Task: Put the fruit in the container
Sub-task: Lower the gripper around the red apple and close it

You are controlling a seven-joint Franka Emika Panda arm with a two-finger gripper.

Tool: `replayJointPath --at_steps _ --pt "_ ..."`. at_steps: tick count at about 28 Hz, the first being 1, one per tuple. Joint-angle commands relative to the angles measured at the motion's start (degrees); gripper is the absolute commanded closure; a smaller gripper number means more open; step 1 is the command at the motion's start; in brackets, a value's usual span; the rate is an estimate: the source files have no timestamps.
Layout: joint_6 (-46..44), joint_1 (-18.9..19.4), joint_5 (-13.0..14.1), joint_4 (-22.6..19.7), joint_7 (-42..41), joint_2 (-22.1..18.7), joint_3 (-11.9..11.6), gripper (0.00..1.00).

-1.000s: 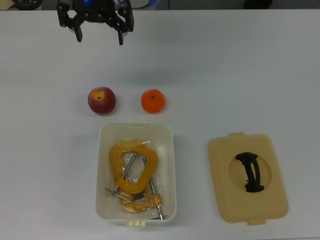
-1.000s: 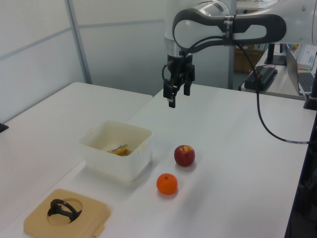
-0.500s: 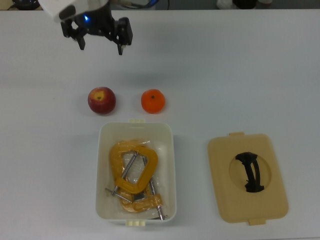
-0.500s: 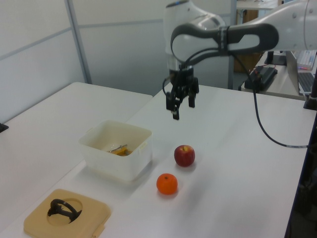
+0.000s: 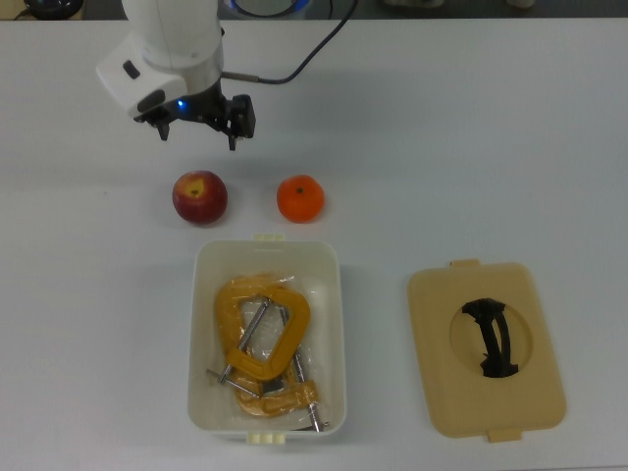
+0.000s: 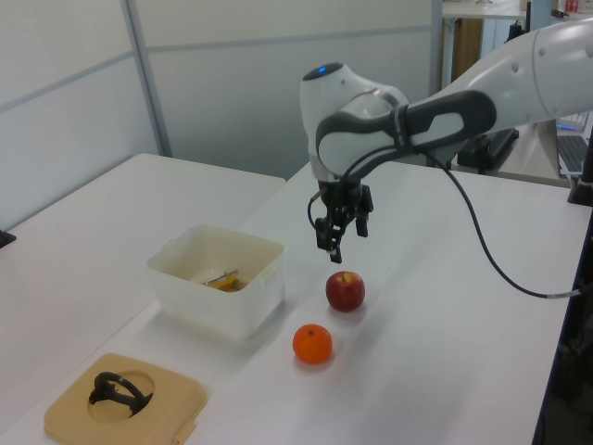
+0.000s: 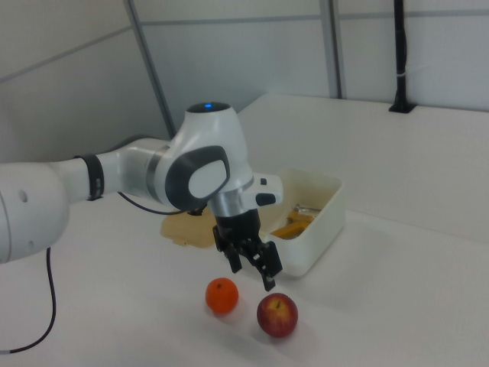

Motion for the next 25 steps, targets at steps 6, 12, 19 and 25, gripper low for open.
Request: replayJointPath --at_steps 6,12,19,25 --pt "4.78 0.41 -6.16 -0.82 5.79 5.58 -0.17 0.0" --pt "6.45 0.76 -8.09 -0.91 5.88 8.83 0.1 0.0" --pt "9.44 0.94 -10.99 -1.87 8.6 11.56 0.1 0.0" --pt "9.8 0.85 -11.96 -1.96 9.31 11.47 0.1 0.35"
